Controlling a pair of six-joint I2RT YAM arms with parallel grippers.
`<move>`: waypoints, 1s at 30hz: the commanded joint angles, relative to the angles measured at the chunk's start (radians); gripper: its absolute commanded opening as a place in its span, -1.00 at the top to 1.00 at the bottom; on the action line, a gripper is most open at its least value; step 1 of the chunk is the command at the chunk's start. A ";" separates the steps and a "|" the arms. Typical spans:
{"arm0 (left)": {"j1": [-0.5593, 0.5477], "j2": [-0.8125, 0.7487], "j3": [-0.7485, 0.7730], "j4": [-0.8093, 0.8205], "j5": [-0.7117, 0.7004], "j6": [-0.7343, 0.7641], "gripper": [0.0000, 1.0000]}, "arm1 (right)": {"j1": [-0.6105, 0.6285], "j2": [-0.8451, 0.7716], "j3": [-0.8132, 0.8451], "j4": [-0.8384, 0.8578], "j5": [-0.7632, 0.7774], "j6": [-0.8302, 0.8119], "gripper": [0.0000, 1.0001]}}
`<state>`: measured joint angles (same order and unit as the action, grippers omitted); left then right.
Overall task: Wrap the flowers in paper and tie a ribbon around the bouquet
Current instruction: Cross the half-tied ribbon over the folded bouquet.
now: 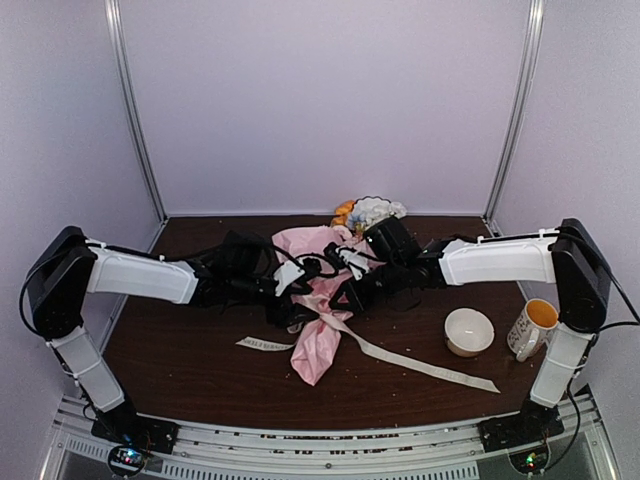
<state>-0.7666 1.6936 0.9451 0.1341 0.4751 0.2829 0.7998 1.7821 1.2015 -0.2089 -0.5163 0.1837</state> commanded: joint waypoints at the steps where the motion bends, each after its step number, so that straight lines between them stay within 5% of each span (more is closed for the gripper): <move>1: 0.003 0.045 0.045 0.036 -0.009 -0.001 -0.30 | -0.004 -0.040 -0.011 0.038 -0.011 0.017 1.00; 4: 0.003 0.079 0.082 0.021 -0.031 -0.022 0.02 | -0.005 -0.035 -0.012 0.036 -0.025 0.017 1.00; 14: 0.004 0.107 0.058 0.086 0.007 -0.059 0.57 | -0.005 -0.043 -0.018 0.034 -0.054 0.022 1.00; 17: 0.003 0.117 0.047 0.121 -0.014 -0.077 1.00 | -0.005 -0.034 -0.014 0.031 -0.082 0.020 1.00; 22: -0.011 0.096 0.000 0.217 -0.140 -0.084 1.00 | -0.004 -0.039 -0.025 0.035 -0.124 0.018 1.00; 26: -0.032 0.074 -0.062 0.315 -0.224 -0.056 1.00 | -0.010 -0.046 -0.029 0.007 -0.142 -0.011 0.64; 30: -0.044 0.050 -0.115 0.388 -0.257 -0.052 1.00 | -0.060 -0.069 -0.051 0.087 -0.167 0.058 0.60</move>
<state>-0.8013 1.7897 0.8749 0.3820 0.2955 0.2146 0.7841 1.7702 1.1751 -0.1898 -0.6376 0.1925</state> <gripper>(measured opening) 0.018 0.193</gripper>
